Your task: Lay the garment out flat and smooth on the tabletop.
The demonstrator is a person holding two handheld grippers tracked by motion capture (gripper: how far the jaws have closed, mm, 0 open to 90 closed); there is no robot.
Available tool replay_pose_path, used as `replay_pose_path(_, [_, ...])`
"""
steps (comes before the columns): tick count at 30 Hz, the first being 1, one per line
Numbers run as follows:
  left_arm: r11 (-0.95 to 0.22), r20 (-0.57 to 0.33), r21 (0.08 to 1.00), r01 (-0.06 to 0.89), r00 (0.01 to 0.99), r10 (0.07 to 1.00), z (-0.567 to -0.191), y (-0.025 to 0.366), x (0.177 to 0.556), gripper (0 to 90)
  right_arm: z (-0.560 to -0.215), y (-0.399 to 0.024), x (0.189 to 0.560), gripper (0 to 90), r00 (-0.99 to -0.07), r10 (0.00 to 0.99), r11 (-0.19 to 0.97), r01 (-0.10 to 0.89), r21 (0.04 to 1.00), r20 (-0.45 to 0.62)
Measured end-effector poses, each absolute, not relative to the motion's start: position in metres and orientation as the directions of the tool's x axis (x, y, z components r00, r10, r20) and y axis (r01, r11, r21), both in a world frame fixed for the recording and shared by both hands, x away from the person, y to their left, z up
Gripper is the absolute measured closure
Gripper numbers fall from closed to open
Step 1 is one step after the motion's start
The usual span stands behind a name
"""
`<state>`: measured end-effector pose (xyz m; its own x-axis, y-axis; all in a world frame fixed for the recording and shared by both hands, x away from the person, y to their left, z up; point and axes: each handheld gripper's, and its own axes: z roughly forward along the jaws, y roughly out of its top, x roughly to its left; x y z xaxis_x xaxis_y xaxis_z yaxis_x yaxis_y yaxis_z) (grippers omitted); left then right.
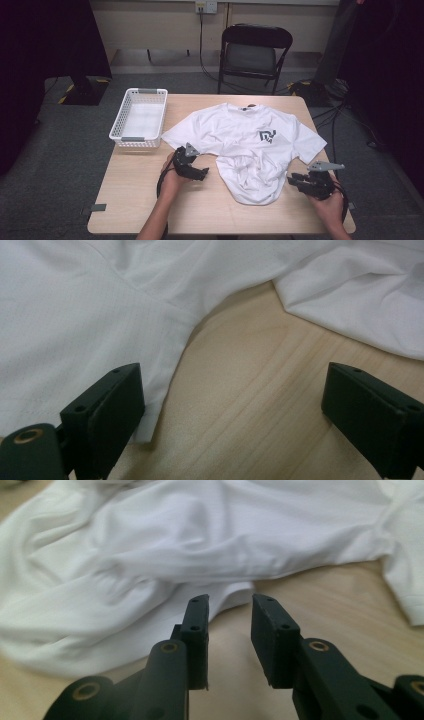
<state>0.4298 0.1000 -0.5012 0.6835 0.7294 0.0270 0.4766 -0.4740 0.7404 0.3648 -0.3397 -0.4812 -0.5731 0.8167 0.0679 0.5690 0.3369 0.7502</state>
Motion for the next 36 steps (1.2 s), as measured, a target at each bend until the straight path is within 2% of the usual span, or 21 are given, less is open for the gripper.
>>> replay_pose_path(3, [-0.474,0.027,0.740,0.477,0.683,0.730,-0.501,0.100,0.430,9.5,-0.486,-0.341,0.383,65.5,-0.551,0.832,0.331,0.590,0.737,0.067])
replay_pose_path(7, [-0.473,0.026,0.741,0.477,0.683,0.730,-0.501,0.100,0.430,9.5,-0.490,-0.334,0.394,66.0,-0.567,0.819,0.339,0.603,0.722,0.090])
replay_pose_path(10, [-0.471,0.025,0.742,0.478,0.682,0.731,-0.501,0.100,0.430,9.6,-0.492,-0.326,0.395,81.6,-0.595,0.798,0.368,0.604,0.707,0.093])
replay_pose_path(12, [-0.471,0.025,0.742,0.478,0.681,0.732,-0.501,0.100,0.430,9.7,-0.490,-0.327,0.394,88.2,-0.611,0.784,0.369,0.601,0.709,0.110])
replay_pose_path(21, [-0.470,0.025,0.742,0.478,0.681,0.732,-0.501,0.100,0.430,9.8,-0.465,-0.345,0.353,88.6,-0.644,0.756,0.361,0.555,0.750,0.112])
replay_pose_path(23, [-0.470,0.025,0.742,0.478,0.681,0.732,-0.501,0.100,0.430,9.9,-0.459,-0.354,0.333,88.6,-0.650,0.751,0.349,0.542,0.764,0.119])
replay_pose_path(31, [-0.471,0.026,0.741,0.479,0.681,0.732,-0.501,0.100,0.430,10.0,-0.460,-0.365,0.297,88.1,-0.661,0.743,0.365,0.532,0.764,0.105])
replay_pose_path(32, [-0.472,0.027,0.741,0.479,0.680,0.732,-0.501,0.100,0.429,10.0,-0.460,-0.367,0.293,87.4,-0.662,0.740,0.358,0.534,0.766,0.115])
replay_pose_path(33, [-0.471,0.026,0.741,0.479,0.680,0.733,-0.501,0.100,0.429,10.1,-0.459,-0.371,0.289,80.4,-0.655,0.747,0.346,0.527,0.776,0.112])
replay_pose_path(35, [-0.472,0.027,0.741,0.478,0.681,0.732,-0.501,0.100,0.429,10.1,-0.457,-0.375,0.288,73.5,-0.639,0.762,0.330,0.520,0.787,0.103])
replay_pose_path(36, [-0.471,0.026,0.740,0.479,0.680,0.733,-0.501,0.100,0.429,10.1,-0.455,-0.377,0.290,73.0,-0.626,0.774,0.322,0.521,0.791,0.097])
